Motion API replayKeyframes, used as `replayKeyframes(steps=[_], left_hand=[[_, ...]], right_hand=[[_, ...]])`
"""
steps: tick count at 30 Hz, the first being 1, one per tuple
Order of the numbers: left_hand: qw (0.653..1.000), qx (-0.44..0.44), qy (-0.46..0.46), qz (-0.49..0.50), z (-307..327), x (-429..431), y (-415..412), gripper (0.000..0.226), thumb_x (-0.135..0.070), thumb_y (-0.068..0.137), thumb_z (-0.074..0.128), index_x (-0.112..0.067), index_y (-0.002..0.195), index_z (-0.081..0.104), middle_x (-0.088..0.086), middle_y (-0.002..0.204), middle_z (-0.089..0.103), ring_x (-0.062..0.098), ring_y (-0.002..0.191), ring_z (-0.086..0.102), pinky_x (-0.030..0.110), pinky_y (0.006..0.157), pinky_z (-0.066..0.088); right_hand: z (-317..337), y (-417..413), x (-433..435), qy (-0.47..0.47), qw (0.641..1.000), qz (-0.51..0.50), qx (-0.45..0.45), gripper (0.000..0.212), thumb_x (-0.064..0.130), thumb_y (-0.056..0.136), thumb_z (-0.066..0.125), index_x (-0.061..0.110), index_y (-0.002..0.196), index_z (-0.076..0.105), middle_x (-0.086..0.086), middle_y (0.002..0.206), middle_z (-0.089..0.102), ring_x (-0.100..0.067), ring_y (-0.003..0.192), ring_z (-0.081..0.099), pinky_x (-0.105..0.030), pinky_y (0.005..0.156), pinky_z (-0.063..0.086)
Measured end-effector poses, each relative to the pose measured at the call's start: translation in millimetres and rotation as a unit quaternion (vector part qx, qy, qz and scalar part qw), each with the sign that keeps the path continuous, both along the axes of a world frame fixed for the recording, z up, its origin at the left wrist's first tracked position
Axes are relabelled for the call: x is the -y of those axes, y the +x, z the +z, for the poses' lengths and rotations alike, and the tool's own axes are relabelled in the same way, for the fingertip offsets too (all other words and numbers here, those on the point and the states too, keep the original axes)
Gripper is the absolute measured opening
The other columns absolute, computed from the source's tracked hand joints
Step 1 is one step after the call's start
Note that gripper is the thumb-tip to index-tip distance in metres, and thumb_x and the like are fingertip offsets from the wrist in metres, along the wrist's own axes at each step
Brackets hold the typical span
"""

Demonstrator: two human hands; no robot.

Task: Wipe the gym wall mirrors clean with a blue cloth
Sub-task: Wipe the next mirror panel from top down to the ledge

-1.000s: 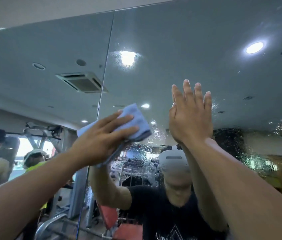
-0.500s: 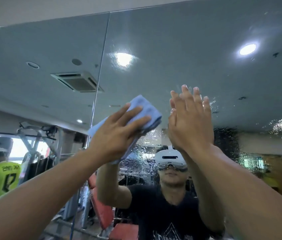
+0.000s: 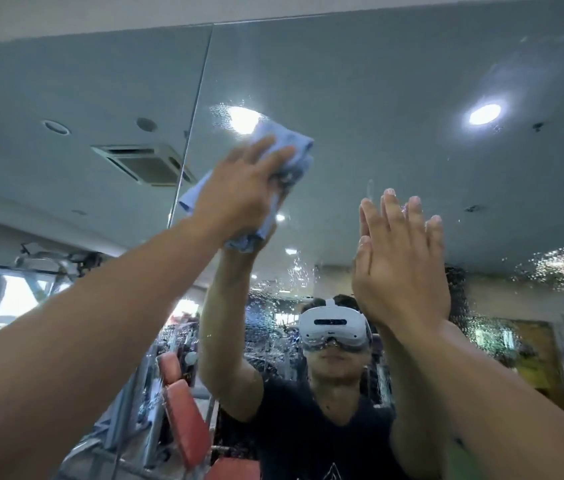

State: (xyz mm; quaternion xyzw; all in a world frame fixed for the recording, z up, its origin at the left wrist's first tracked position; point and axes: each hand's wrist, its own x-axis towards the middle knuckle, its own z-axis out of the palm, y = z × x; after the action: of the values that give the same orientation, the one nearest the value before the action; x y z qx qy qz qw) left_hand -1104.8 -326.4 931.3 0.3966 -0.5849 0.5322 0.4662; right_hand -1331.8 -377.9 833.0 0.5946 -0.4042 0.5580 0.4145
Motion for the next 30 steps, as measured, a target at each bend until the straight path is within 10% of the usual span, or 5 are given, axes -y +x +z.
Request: replayKeyframes(steps=[7,17,25,30], left_hand=[[0.969,0.244,0.020,0.033,-96.8,-13.4,29.2,0.047,-0.045,0.108,0.035,-0.019,0.130,0.067,0.011,0.147,0.053,0.029,0.143,0.037,0.031,0.125,0.016],[0.997,-0.069,0.013,-0.028,9.3,-6.1,33.4,0.048,-0.028,0.101,0.050,-0.030,0.149,0.044,0.005,0.161,0.032,0.035,0.148,0.023,0.039,0.123,0.015],[0.981,0.189,0.034,0.030,-81.4,-2.0,27.1,0.049,-0.047,0.106,0.034,-0.025,0.144,0.055,0.006,0.158,0.040,0.031,0.149,0.030,0.033,0.124,0.016],[1.000,-0.004,-0.005,-0.009,-47.5,-0.9,87.0,0.049,-0.030,0.098,0.043,-0.024,0.146,0.049,0.014,0.156,0.041,0.040,0.142,0.038,0.041,0.120,0.024]], right_hand=[[-0.5,-1.5,0.5,0.003,1.000,0.014,0.002,0.068,0.037,0.101,0.007,0.013,0.164,0.017,-0.005,0.172,0.012,-0.028,0.159,0.005,-0.046,0.128,-0.003],[-0.8,3.7,3.4,-0.017,1.000,-0.007,0.011,0.067,0.034,0.101,0.011,0.009,0.161,0.025,-0.008,0.170,0.020,-0.033,0.157,0.013,-0.052,0.126,0.007],[-2.0,0.7,3.4,-0.017,1.000,0.002,0.008,0.064,0.034,0.102,0.015,0.011,0.162,0.024,-0.007,0.171,0.019,-0.031,0.158,0.012,-0.052,0.127,0.007],[-1.7,3.1,3.2,-0.025,1.000,-0.004,0.014,0.063,0.031,0.101,0.018,0.009,0.160,0.028,-0.009,0.169,0.023,-0.035,0.156,0.017,-0.055,0.126,0.011]])
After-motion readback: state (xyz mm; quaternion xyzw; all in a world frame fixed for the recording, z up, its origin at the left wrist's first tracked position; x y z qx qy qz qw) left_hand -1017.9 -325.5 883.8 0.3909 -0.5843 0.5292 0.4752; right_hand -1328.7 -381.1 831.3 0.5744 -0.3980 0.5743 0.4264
